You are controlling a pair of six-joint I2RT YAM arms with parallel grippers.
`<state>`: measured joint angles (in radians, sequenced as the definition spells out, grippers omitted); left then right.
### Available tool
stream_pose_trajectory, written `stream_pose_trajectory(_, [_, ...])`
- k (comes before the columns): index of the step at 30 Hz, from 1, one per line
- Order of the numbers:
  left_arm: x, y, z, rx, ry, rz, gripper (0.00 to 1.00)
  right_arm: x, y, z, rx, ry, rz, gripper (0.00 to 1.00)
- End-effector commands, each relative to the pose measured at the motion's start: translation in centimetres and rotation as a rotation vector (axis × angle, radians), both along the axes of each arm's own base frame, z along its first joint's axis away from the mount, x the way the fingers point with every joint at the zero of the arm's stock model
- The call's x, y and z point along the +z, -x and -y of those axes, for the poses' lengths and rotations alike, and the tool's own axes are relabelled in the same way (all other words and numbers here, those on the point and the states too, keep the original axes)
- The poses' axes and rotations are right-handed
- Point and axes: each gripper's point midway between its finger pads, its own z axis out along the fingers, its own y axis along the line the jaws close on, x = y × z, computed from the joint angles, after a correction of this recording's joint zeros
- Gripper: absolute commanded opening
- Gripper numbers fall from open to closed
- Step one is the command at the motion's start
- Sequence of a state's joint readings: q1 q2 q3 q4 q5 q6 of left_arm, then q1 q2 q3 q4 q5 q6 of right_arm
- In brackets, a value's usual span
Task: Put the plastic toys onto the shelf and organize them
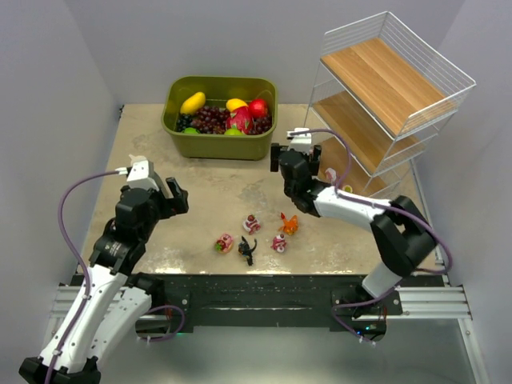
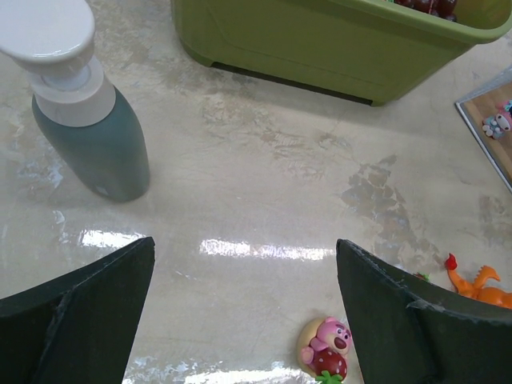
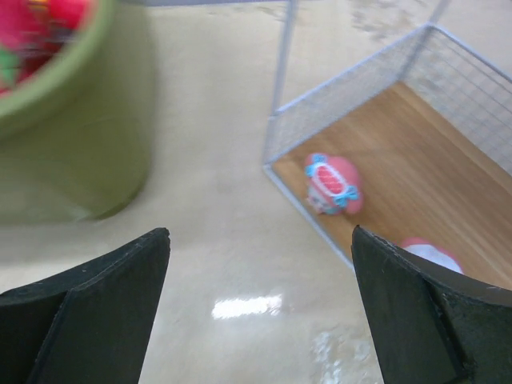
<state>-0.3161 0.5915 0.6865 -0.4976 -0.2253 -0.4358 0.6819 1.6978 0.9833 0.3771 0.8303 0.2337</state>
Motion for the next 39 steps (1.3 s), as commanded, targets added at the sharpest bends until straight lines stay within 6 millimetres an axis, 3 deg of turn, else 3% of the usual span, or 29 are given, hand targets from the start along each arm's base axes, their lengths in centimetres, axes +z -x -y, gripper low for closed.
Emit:
stream_pose_trajectory(1, [2.1,0.2,0.0,0.016,0.044,0.039,1.0,5.1,2.9,-3.0,0.236,-0.123,0.021,0.97])
stream_pose_trajectory(2, [2.2,0.2,0.1,0.014,0.059,0.041,1.0,7.0,4.0,-3.2,0.287,-0.163,0.041,0.97])
stream_pose_trajectory(3, [2.2,0.2,0.4,0.004,0.072,0.041,1.0,6.0,5.4,-3.8,0.363,-0.175,-0.003,0.96])
stream_pose_trajectory(10, [1.0,1.4,3.8,-0.181,0.152,0.04,1.0,7.2,13.8,-5.1,0.699,-0.291,-0.074,0.94])
stream_pose_trajectory(12, [1.2,1.8,4.1,-0.209,0.158,0.053,1.0,7.2,15.8,-5.3,0.756,-0.318,-0.107,0.93])
stream_pose_trajectory(14, [2.0,2.4,4.3,-0.226,0.18,0.064,1.0,9.3,17.5,-5.5,0.789,-0.386,-0.08,0.92])
stream_pose_trajectory(15, [2.7,2.6,4.6,-0.244,0.189,0.086,1.0,8.9,18.5,-5.6,0.803,-0.393,-0.112,0.92])
stream_pose_trajectory(16, [3.1,2.8,4.9,-0.268,0.192,0.102,1.0,9.9,19.3,-5.5,0.813,-0.421,-0.092,0.92])
stream_pose_trajectory(18, [2.4,2.8,4.9,-0.273,0.192,0.113,1.0,9.8,20.5,-5.8,0.816,-0.436,-0.111,0.92])
stream_pose_trajectory(26, [-0.7,2.1,6.1,-0.314,0.189,-0.002,1.0,6.3,22.4,-6.3,0.76,-0.355,-0.246,0.91])
stream_pose_trajectory(33, [0.0,2.4,6.0,-0.317,0.197,0.035,1.0,2.8,22.8,-5.8,0.74,-0.265,-0.344,0.9])
stream_pose_trajectory(39, [0.2,2.4,6.0,-0.313,0.2,0.045,1.0,0.7,24.4,-7.9,0.883,-0.229,-0.419,0.86])
